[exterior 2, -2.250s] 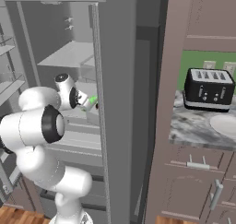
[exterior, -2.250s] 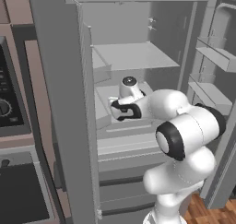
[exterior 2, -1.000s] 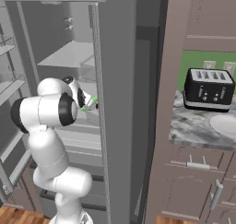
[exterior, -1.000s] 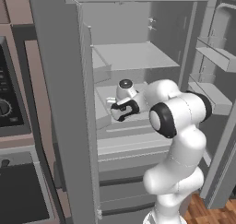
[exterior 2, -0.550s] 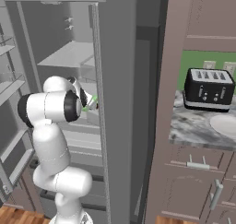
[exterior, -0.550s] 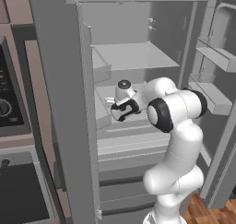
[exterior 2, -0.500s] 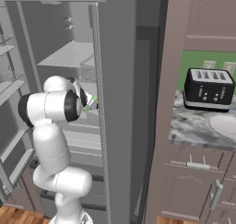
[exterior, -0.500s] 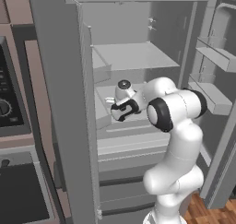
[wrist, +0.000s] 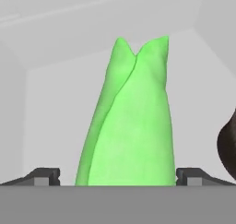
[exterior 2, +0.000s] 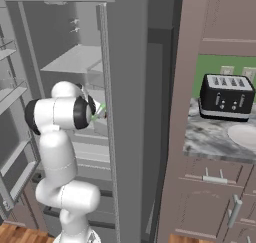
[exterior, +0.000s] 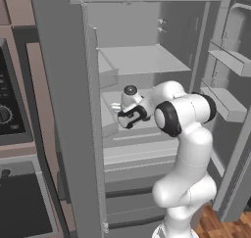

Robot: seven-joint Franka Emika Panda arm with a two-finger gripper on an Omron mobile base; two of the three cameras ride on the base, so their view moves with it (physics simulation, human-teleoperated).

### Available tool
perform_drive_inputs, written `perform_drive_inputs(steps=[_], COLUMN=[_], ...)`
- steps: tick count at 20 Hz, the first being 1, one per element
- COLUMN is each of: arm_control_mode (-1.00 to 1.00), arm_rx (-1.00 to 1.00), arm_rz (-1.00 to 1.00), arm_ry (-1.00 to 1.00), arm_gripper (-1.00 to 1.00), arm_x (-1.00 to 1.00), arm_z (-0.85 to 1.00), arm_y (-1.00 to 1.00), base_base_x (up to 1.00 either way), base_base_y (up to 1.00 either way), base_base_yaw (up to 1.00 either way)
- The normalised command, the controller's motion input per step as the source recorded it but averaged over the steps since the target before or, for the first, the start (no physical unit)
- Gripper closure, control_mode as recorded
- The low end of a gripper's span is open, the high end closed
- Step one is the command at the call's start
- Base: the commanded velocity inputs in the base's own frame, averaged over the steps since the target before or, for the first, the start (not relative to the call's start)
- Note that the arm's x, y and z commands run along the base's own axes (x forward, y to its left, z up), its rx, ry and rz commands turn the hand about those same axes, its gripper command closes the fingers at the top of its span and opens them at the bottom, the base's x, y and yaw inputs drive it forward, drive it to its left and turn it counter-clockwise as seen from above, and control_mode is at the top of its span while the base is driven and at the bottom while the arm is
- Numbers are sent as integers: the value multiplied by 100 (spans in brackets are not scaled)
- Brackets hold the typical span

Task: Pick corn from the fridge and place it on the plate on the counter.

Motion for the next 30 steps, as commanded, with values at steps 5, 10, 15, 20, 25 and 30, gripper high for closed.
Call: perform_drive_inputs(steps=[5, 10, 15, 20, 25, 30], arm_control_mode=[-100, -100, -100, -100, -100, -100], arm_rx=[0, 0, 0, 0, 0, 0], arm_rz=[0, 0, 0, 0, 1, 0], arm_ry=[0, 0, 1, -1, -2, 0], arm_gripper=[100, 100, 100, 100, 100, 100], arm_x=[9, 0, 0, -23, -75, -92], arm_z=[-23, -36, -5, -1, 3, 17], arm_y=[3, 0, 0, 0, -4, -18], base_base_x=[0, 0, 0, 0, 0, 0], base_base_y=[0, 0, 0, 0, 0, 0], base_base_yaw=[0, 0, 0, 0, 0, 0])
